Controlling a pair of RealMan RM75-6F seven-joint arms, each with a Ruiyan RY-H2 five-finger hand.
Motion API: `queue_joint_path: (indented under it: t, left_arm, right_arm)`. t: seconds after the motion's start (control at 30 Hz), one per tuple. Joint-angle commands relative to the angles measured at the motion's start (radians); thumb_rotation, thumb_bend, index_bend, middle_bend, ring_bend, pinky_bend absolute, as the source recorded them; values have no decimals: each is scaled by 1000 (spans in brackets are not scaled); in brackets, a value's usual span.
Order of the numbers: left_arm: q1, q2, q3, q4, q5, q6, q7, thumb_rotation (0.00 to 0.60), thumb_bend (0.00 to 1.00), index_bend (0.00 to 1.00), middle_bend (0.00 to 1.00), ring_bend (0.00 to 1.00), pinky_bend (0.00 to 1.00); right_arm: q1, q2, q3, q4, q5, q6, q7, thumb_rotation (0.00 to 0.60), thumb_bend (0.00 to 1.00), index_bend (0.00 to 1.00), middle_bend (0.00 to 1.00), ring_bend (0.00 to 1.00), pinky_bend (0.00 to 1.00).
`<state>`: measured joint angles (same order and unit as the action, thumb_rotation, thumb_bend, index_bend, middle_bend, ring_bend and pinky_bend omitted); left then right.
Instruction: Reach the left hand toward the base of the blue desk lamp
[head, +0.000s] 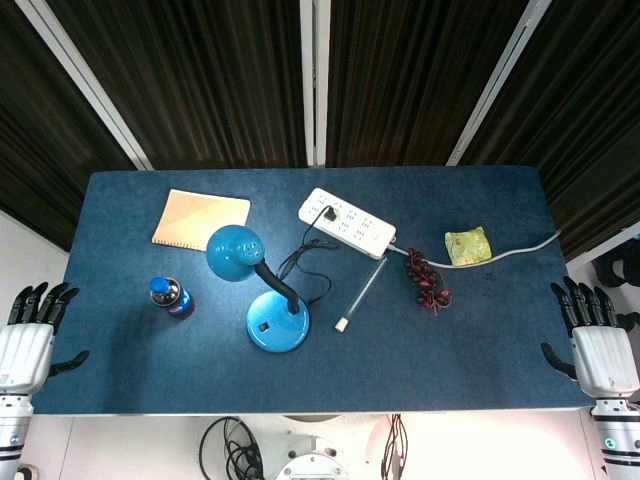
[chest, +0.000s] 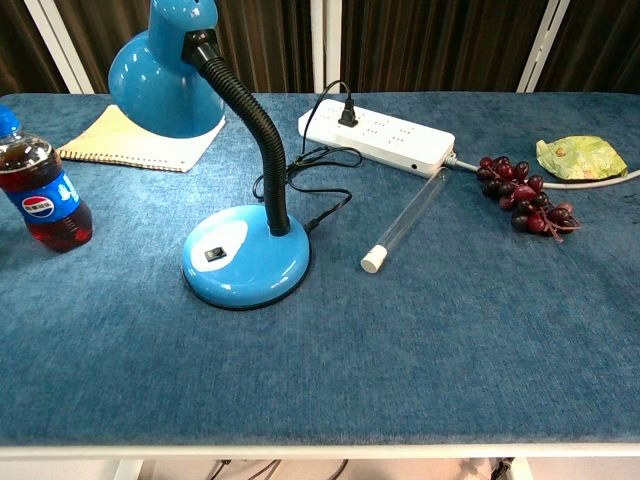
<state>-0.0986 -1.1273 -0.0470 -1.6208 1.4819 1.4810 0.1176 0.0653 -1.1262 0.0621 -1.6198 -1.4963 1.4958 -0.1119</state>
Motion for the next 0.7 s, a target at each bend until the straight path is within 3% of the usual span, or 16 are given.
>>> queue_joint_path:
  t: [0.03, 0.5, 0.7]
  left_arm:
    - [-1, 1, 0, -1, 1, 0, 0, 600, 93, 134, 85, 1, 12]
    - [-10, 19, 18, -47, 66, 5, -45, 600, 97, 113, 100, 3, 47]
    - [-40, 34, 63, -102, 192, -18, -41, 600, 289, 109, 266, 153, 259]
  right_arm:
    - [0, -2, 1, 1, -1, 1, 1, 600, 176, 0, 0, 0, 0]
    - [0, 2, 6, -2, -2, 6, 7, 600, 176, 0, 0, 0, 0]
    - [0, 2, 8, -3, 0, 7, 9, 600, 176, 0, 0, 0, 0]
